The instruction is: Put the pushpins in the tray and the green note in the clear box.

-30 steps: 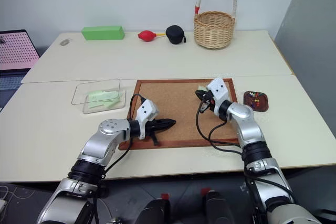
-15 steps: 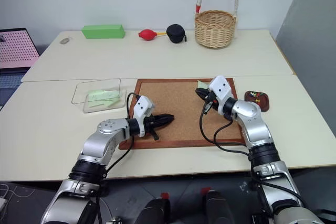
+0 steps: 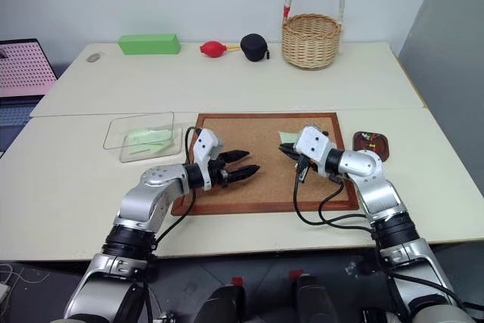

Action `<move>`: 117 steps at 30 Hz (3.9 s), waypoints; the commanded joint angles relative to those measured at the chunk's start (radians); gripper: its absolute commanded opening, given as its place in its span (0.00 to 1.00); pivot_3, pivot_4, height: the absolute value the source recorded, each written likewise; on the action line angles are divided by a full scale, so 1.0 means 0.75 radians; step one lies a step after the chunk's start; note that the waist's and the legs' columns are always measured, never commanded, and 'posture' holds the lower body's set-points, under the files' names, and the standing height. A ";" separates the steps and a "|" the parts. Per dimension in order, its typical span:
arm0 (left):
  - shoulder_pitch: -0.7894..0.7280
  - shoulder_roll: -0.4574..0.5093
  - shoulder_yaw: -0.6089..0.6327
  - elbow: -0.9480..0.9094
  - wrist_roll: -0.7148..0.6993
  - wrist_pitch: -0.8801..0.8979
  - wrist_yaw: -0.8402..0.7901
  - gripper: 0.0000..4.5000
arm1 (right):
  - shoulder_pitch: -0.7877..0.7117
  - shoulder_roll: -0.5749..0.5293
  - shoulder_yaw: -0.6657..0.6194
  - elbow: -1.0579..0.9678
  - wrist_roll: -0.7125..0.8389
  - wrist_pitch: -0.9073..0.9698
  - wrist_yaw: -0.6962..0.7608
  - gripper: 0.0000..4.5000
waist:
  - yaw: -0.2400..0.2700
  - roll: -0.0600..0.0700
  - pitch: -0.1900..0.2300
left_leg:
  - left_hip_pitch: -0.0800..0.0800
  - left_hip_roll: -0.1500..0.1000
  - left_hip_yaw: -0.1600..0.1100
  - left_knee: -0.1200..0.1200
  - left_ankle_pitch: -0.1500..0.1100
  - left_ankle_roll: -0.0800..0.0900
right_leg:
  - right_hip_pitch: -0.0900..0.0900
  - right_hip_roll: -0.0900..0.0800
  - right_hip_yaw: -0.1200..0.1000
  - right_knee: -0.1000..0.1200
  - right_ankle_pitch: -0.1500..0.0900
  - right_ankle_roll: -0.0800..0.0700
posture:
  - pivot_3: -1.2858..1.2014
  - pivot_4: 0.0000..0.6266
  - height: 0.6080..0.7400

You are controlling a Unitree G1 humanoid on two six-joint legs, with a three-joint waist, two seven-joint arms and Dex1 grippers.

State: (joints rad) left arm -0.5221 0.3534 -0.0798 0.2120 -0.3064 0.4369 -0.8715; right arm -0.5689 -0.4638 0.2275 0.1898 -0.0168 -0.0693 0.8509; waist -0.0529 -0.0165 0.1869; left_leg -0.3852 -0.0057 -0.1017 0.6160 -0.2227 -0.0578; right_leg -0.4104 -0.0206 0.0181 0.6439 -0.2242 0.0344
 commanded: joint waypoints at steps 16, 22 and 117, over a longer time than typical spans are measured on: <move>-0.127 -0.202 0.188 -0.056 -0.329 0.442 0.161 0.99 | -0.021 -0.075 0.090 -0.057 -0.193 -0.340 -0.009 0.00 | 0.003 -0.002 0.001 | 0.000 0.000 0.000 0.000 0.000 -0.001 | 0.000 0.000 0.000 0.000 0.000 0.000 | 0.52 0.24 1.00; -0.169 -0.265 0.197 0.017 -0.349 0.469 0.194 0.99 | -0.030 -0.061 0.095 -0.075 -0.204 -0.343 -0.005 0.00 | 0.006 -0.002 0.001 | 0.000 -0.001 0.000 0.000 0.001 -0.001 | 0.000 0.000 0.001 0.000 0.000 0.000 | 0.52 0.24 1.00; -0.028 -0.193 0.067 -0.216 -0.202 0.176 0.234 0.00 | 0.014 -0.277 -0.394 0.353 -0.083 0.197 -0.438 0.82 | 0.020 -0.002 0.001 | 0.002 -0.001 0.007 0.002 0.001 -0.001 | 0.001 0.000 0.007 0.002 0.001 0.001 | 0.52 0.24 1.00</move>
State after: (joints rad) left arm -0.5290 0.2081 -0.0330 0.0608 -0.4596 0.5976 -0.6892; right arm -0.5305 -0.6553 -0.0464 0.4691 -0.0877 0.0862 0.5381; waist -0.0376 -0.0179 0.1877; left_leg -0.3836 -0.0065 -0.0966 0.6178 -0.2222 -0.0586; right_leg -0.4097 -0.0208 0.0233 0.6453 -0.2238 0.0349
